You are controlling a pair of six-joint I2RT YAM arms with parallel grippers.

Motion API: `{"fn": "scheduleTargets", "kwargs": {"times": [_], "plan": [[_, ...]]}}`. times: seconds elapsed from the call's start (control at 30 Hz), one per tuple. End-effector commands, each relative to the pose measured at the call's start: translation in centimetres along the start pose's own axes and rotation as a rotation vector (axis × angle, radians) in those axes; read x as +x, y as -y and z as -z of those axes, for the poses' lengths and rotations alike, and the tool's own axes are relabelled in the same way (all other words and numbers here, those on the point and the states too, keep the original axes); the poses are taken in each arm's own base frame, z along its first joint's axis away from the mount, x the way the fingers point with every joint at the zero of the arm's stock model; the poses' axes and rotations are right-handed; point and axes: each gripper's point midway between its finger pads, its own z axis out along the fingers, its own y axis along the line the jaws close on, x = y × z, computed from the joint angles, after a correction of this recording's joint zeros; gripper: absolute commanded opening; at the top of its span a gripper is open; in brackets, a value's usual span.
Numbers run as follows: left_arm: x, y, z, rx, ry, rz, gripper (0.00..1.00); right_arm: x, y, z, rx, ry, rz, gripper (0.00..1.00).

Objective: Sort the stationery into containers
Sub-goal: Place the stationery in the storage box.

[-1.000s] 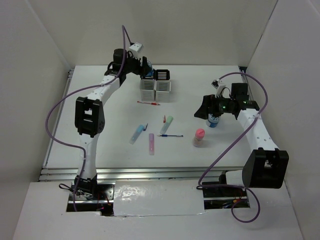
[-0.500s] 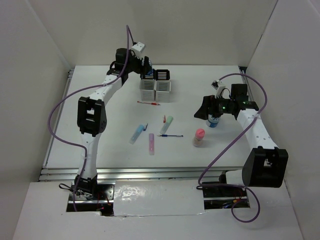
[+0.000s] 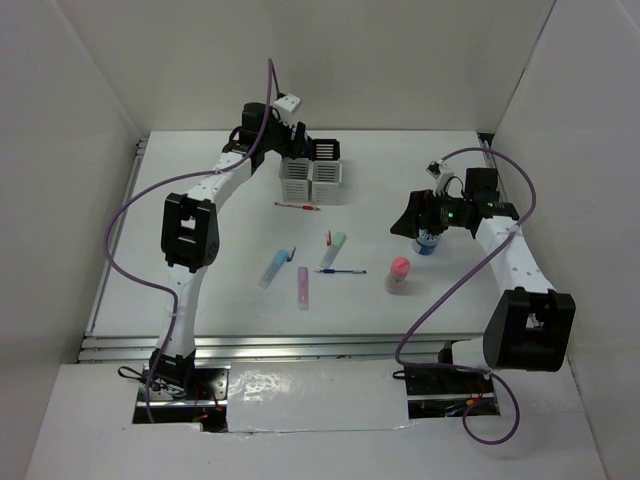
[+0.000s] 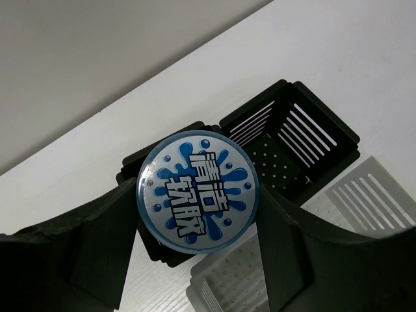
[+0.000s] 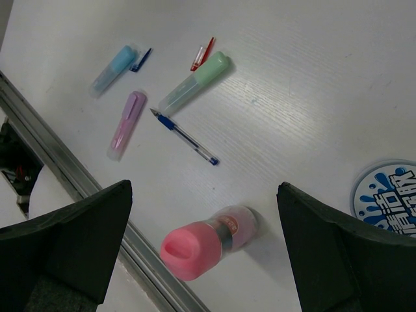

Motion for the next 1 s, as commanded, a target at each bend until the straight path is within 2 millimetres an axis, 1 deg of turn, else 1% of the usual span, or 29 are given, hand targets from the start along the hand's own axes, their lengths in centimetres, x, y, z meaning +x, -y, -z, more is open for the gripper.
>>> {"fn": "scheduleTargets", "kwargs": {"times": [0.0,0.27,0.37,0.4,0.43,0.53,0.7,0.87,0.9,0.97], "plan": [[-3.9,-0.4,0.1,-0.024,0.103,-0.064,0.19,-0.5,0.2,-0.1,-0.017,0.029,0.012,0.98],[-3.2,-0.5,-0.2,-0.040,0.083,-0.057,0.28,-0.6,0.3,-0.1,-0.020,0.025,0.006,0.98],[-3.0,-0.6,-0.2,-0.052,0.074,-0.045,0.36,-0.6,0.3,-0.2,-0.027,0.023,0.002,0.98],[-2.9,-0.7,-0.2,-0.056,0.070,-0.041,0.42,-0.6,0.3,-0.2,-0.025,0.024,0.001,0.98],[-2.7,-0.6,-0.2,-0.055,0.063,-0.039,0.44,-0.5,0.3,-0.3,-0.025,0.022,-0.003,0.98],[-2.7,-0.5,-0.2,-0.050,0.062,-0.036,0.52,-0.5,0.3,-0.2,-0.027,0.024,-0.005,0.98],[-3.6,0.4,0.1,-0.032,0.073,-0.032,0.57,-0.7,0.1,-0.3,-0.030,0.026,-0.002,0.98],[-3.9,1.1,0.2,-0.039,0.069,-0.035,0.63,-0.8,-0.2,-0.3,-0.040,0.027,-0.005,0.98],[-3.9,1.3,0.2,-0.039,0.066,-0.038,0.72,-0.8,-0.1,-0.2,-0.038,0.029,-0.005,0.98],[-4.0,1.4,0.2,-0.043,0.067,-0.041,0.82,-0.9,-0.3,-0.2,-0.039,0.030,-0.002,0.98]]}}
